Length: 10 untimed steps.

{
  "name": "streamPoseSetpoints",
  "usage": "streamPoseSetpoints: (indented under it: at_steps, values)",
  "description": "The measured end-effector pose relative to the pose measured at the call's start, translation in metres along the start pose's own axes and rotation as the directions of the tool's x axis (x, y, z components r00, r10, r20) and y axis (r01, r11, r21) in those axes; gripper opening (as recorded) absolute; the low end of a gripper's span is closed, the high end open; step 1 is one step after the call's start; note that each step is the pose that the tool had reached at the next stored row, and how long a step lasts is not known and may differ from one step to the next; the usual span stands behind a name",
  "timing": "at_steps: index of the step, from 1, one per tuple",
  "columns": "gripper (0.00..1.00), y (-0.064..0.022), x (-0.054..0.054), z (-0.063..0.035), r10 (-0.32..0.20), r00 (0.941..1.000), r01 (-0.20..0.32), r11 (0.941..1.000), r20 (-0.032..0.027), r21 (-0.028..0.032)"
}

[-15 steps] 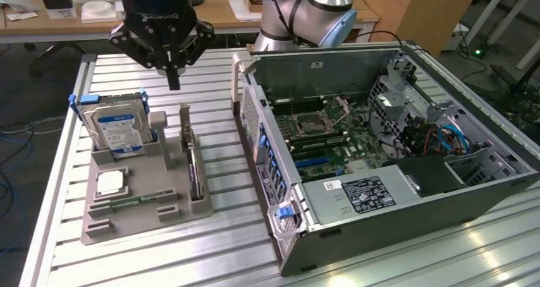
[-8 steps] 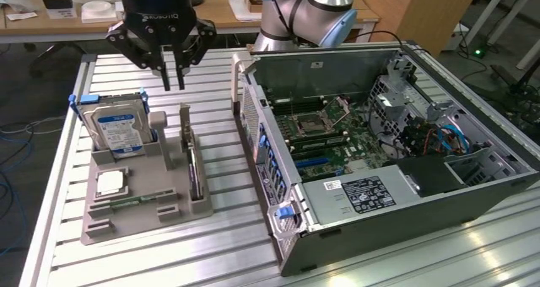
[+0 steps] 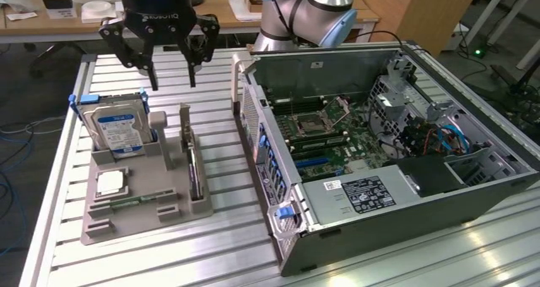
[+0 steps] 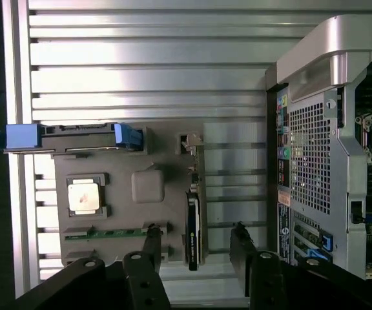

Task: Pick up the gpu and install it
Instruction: 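Pick up the gpu and move the gpu toward the slot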

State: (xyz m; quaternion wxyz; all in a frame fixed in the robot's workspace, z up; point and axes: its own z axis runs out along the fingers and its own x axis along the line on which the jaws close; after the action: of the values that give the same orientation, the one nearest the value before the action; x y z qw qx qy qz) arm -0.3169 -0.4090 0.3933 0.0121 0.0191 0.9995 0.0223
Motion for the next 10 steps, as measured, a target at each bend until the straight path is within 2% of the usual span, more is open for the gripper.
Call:
streamPoseSetpoints:
  at_steps: [1, 2, 10]
  values:
    - [0.53, 0.0000, 0.000, 0.0001, 0.000, 1.0000, 0.000, 1.0000, 0.0000, 0.0000]
    - [0.59, -0.0001, 0.000, 0.0008, 0.000, 1.0000, 0.000, 1.0000, 0.0000, 0.0000]
    - [0.59, -0.0020, 0.000, 0.0103, -0.019, 0.9998, 0.019, 0.9998, -0.0035, -0.0003]
